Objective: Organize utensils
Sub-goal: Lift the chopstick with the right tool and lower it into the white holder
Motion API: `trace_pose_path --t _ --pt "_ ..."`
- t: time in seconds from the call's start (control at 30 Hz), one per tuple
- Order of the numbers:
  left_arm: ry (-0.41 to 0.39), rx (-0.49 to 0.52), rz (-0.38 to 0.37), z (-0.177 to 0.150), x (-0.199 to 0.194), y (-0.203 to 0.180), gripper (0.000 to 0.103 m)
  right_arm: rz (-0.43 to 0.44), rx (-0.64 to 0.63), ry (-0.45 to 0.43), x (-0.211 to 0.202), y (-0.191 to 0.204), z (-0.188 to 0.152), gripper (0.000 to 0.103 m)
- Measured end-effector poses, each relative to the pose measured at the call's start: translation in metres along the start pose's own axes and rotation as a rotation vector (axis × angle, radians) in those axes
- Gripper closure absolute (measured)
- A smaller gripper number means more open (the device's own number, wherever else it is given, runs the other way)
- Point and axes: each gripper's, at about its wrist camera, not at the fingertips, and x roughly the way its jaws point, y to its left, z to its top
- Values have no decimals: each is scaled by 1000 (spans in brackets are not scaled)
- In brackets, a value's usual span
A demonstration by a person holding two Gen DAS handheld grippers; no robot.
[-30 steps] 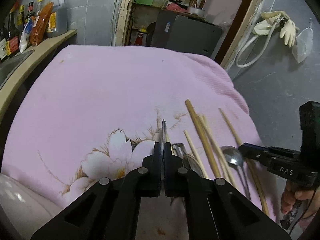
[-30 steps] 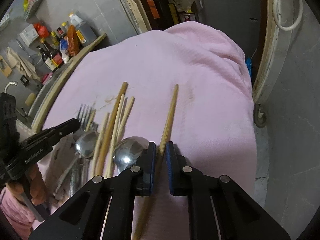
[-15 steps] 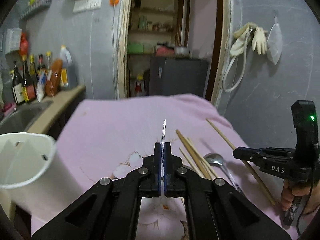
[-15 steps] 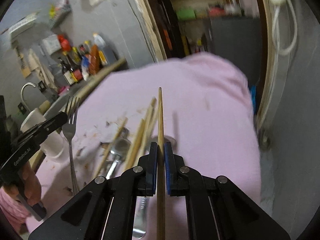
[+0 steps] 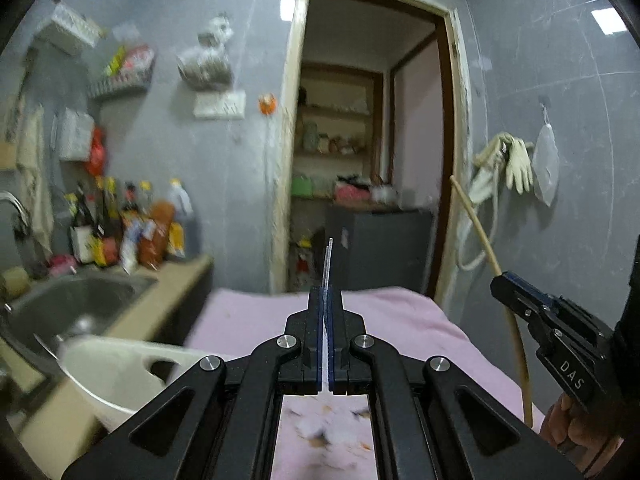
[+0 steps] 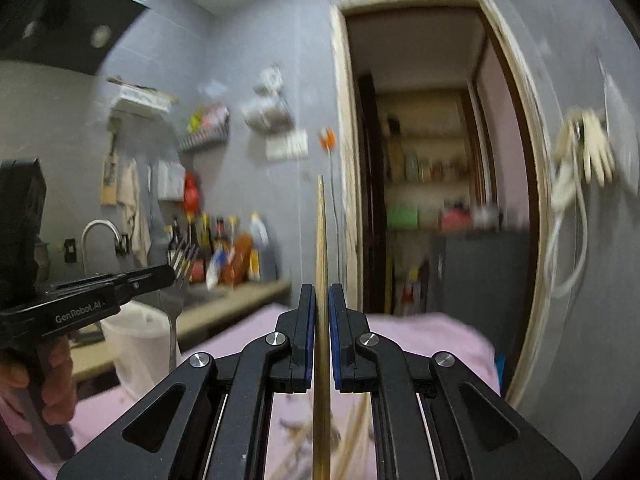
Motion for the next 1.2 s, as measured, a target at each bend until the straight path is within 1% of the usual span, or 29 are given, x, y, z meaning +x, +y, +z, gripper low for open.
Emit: trace_pose_path --t 0.03,0.13,0.2,0.3,0.37,0.43,0.5,0.63,0.77,0.83,1.03,1.2 --pt "-24 5 16 6 -7 6 103 2 -18 -42 2 10 5 98" --pt "-71 10 59 20 -25 22 103 22 -36 -130 4 33 17 98" --pt "-105 13 100 31 -37 36 103 50 -29 -167 9 46 22 98" --pt "-153 9 170 42 -54 64 103 119 18 -207 24 65 30 98" --pt "-177 8 223 47 -63 80 103 185 77 -229 36 75 37 98" --pt "-199 1 289 50 -72 100 103 240 139 -241 50 85 45 98" --pt "-212 -6 339 52 -76 116 103 276 181 -247 63 94 52 98" --pt "-210 -33 427 49 -74 145 103 285 201 -272 83 111 54 98" --pt "-197 -27 508 36 -58 162 103 271 197 -278 91 121 43 98" --pt "-183 -26 526 28 -49 167 103 256 192 -271 95 123 37 98" --pt "-156 -26 541 7 -23 170 103 213 189 -237 107 124 23 98" --pt "-103 -10 539 -7 -6 167 103 212 159 -204 114 129 13 98"
